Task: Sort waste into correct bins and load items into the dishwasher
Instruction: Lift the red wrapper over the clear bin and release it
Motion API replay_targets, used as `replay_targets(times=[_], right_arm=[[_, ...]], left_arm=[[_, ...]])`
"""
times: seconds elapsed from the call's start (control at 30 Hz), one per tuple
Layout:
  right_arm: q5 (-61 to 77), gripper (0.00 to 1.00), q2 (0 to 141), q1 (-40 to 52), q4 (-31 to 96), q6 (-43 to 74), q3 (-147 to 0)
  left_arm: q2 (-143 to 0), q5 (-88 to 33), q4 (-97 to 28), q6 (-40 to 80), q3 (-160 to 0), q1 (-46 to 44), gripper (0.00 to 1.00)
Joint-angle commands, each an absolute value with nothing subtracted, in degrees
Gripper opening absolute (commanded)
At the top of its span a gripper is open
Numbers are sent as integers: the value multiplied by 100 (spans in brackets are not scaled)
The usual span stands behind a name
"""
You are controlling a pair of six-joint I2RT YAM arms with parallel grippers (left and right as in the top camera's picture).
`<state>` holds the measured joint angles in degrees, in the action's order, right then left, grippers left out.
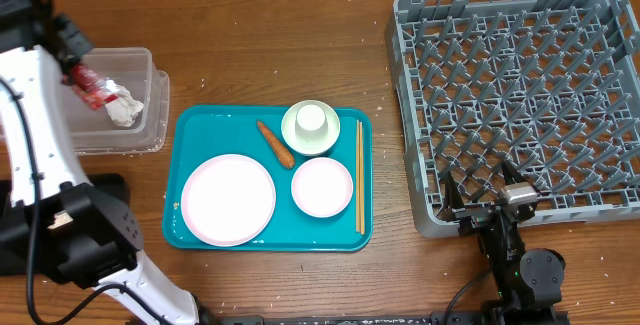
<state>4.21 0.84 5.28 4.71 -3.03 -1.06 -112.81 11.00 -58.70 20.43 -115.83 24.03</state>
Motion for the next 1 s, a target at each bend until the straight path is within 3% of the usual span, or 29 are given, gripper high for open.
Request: replay_targets(times=[0.0,0.03,0.07,0.13,0.37,0.4,0.47,0.5,0.7,0.77,0.97], right_arm=[[419,100,23,517,445,-322,-47],[419,100,23,517,445,-322,-47],[419,100,23,517,445,-322,-47],[419,100,23,517,445,-322,-47],[416,100,23,517,445,-322,-47],[416,100,23,517,445,-320,-47],[419,100,23,517,445,-322,-47],[419,100,23,517,445,-322,-47],[419,100,23,517,445,-322,-47],[419,100,23,517,445,-322,-47],[419,100,23,517,445,-322,-47]], left_arm=[[-11439,1173,-5859,2602,-11552,2558,34],[-11467,1155,-5859,2620,-11552,2600,54],[-11491,1092,-5857,2617,-11552,2633,67],[-11502,1009,-5857,2617,-11552,2650,80],[-11314,97,-6311,2449,-11601,2648,80],[-11262,-235,-6403,2272,-11605,2648,76],[-11137,-1120,-6482,1761,-11605,2635,56],[-11061,-1640,-6488,1476,-11605,2613,52],[-10663,-3013,-6587,869,-11605,2200,65],[-10641,-2912,-6840,858,-11605,1900,71],[-10914,-1944,-7905,1511,-11548,895,68]])
